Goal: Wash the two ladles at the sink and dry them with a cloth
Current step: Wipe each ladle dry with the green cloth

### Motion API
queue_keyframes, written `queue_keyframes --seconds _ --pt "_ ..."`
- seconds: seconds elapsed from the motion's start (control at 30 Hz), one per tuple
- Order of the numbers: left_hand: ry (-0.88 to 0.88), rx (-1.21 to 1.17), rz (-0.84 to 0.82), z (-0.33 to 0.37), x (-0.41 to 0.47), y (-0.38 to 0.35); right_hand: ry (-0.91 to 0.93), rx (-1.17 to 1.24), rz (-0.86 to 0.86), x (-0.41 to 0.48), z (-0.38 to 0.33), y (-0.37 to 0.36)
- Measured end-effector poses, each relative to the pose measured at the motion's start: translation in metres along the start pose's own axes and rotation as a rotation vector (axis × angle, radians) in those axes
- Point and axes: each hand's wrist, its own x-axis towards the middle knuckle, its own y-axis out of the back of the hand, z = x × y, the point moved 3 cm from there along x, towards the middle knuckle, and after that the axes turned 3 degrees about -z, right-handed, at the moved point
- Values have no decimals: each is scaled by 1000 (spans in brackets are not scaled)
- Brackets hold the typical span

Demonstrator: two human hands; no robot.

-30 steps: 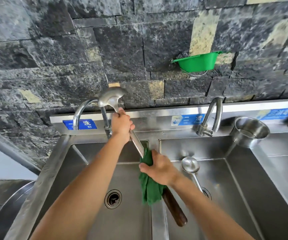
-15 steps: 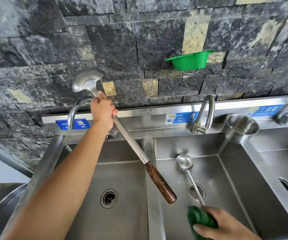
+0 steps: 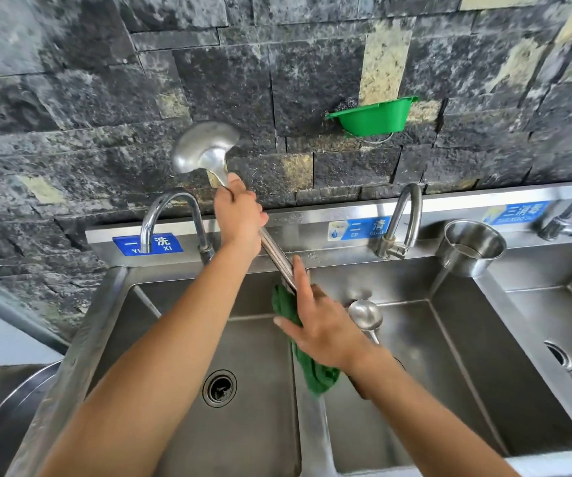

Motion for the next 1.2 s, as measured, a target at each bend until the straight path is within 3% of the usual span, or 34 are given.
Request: queue_keyframes --seconds 0.13,0.4,0.53,0.6,0.73,0.83,0.9,0.97,1.0,1.1,1.2 --pt "31 -43 -17 4 3 1 -23 -56 197 -25 17 -12" --pt "126 -142 -57 -3 5 -11 -63 -140 228 -83 35 2" --pt "107 -159 -101 0 3 -20 -10 -111 367 -116 54 -5" --pt "84 -189 -95 8 8 -20 -168 -22 476 -138 74 -11" --pt "93 -221 -80 25 28 -13 -694 189 627 -186 131 -13" --pt "179 -264 -120 12 26 -12 -817 501 666 -189 165 -2" --pt "223 -273 -158 -8 16 -19 -714 942 661 -167 169 10" --pt "257 -265 -177 -30 3 -31 -551 1309 495 -134 153 23" --pt "274 -261 -178 -41 -3 -39 -471 1382 370 -117 141 28" --pt "286 -223 -143 -65 -14 -59 -224 1271 21 -87 113 32" --pt "249 -168 -69 -77 -11 -68 90 772 -42 -96 111 41"
